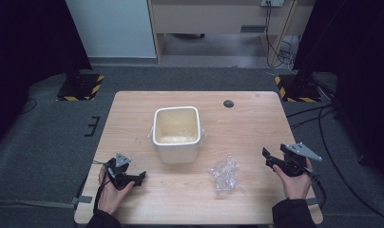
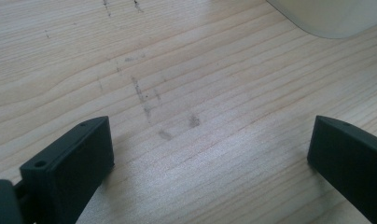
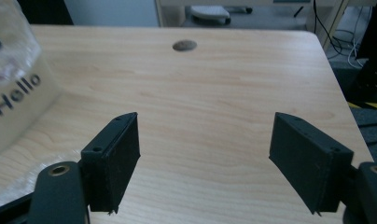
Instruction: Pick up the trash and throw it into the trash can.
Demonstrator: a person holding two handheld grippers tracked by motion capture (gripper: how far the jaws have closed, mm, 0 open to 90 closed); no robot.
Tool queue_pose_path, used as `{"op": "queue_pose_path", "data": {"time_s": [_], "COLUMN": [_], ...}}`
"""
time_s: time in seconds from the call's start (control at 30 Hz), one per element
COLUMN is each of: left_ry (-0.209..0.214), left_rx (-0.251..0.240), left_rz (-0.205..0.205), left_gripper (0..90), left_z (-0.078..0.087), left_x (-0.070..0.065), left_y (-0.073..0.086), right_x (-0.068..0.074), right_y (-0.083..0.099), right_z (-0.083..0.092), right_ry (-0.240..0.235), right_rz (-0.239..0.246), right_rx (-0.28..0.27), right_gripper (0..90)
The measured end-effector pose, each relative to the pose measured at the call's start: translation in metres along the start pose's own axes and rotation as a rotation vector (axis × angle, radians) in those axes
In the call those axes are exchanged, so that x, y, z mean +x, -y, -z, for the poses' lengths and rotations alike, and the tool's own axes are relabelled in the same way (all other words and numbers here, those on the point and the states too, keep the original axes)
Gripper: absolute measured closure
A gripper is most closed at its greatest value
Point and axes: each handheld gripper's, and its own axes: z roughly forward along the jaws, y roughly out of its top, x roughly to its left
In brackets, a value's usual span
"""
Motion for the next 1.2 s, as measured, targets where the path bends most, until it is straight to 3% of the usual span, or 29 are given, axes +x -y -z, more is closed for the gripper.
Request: {"op": "queue_pose_path", "data": {"time_s": [0.17,0.5,0.63,0.73,0.83,1.07,1.2], "left_ry": [0.001,0.001,0.001,0.001,0.001,0.001,0.001], "left_rx": [0.000,0.000,0.000,0.000,0.000,0.000,0.000], "left_rz": [0.000,0.000,0.000,0.000,0.000,0.000,0.000], "left_gripper": [0.0,0.0,0.0,0.0,0.0,0.0,0.0], "left_z": [0.000,0.000,0.000,0.000,0.000,0.000,0.000], "left_x": [0.000,0.000,0.000,0.000,0.000,0.000,0.000], "left_y": [0.000,0.000,0.000,0.000,0.000,0.000,0.000], "right_x": [0.009,0.042,0.057,0.065,0.070,0.088,0.096], "right_y": [-0.012,-0.032,-0.033,-0.030,-0.026,-0.009,0.001], "right_z": [0.010,0.018,0.014,0.009,0.004,-0.016,-0.026], "right_ry": [-0.018,-0.096,-0.128,-0.170,-0.177,-0.219,-0.211], "right_rz": [-0.002,0.022,0.046,0.029,0.036,0.061,0.094], "right_rx": [-0.054,-0.109,-0.100,-0.091,-0.077,0.011,0.049], "right_gripper": [23.3,22.5,21.9,21.6,21.3,20.2,19.9]}}
